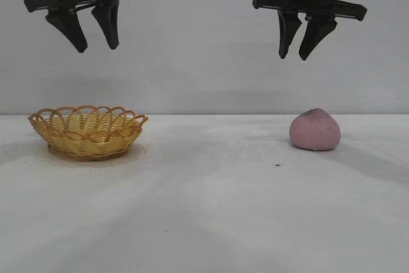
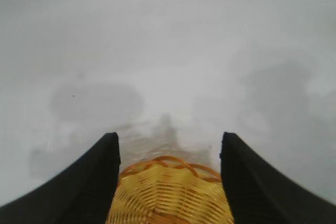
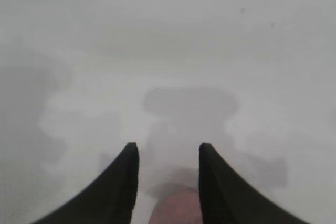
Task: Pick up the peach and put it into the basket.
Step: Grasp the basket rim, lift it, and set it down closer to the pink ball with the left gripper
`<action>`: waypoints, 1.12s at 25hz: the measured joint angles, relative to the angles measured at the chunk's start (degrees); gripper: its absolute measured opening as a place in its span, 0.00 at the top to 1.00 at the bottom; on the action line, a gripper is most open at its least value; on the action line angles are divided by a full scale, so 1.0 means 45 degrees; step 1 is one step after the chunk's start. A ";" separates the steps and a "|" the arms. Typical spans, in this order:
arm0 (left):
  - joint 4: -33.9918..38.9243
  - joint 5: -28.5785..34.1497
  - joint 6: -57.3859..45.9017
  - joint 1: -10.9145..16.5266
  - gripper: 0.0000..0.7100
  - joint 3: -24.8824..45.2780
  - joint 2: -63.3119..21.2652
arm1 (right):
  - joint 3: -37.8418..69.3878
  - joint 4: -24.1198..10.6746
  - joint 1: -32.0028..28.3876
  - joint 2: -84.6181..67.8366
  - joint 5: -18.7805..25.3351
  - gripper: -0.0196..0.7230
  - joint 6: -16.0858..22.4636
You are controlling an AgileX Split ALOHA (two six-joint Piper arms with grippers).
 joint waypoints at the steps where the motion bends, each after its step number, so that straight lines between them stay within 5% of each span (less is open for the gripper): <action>1: 0.0000 0.0000 0.0000 0.0000 0.41 0.0000 0.0000 | 0.0000 0.0000 0.0000 0.0000 0.0000 0.61 0.0000; 9: 0.0120 0.0327 0.0179 0.0000 0.41 -0.0019 0.0000 | 0.0000 0.0000 0.0000 0.0000 0.0027 0.61 0.0000; 17: 0.2202 0.2194 0.1124 0.0045 0.41 -0.0019 0.0756 | 0.0000 0.0000 0.0000 0.0000 0.0227 0.61 0.0000; 27: 0.2660 0.2307 0.1441 0.0045 0.41 -0.0019 0.2434 | 0.0000 -0.0006 0.0000 0.0000 0.0319 0.61 -0.0064; 28: 0.2660 0.2278 0.1441 0.0057 0.50 -0.0019 0.2560 | 0.0000 -0.0006 0.0000 0.0000 0.0319 0.61 -0.0097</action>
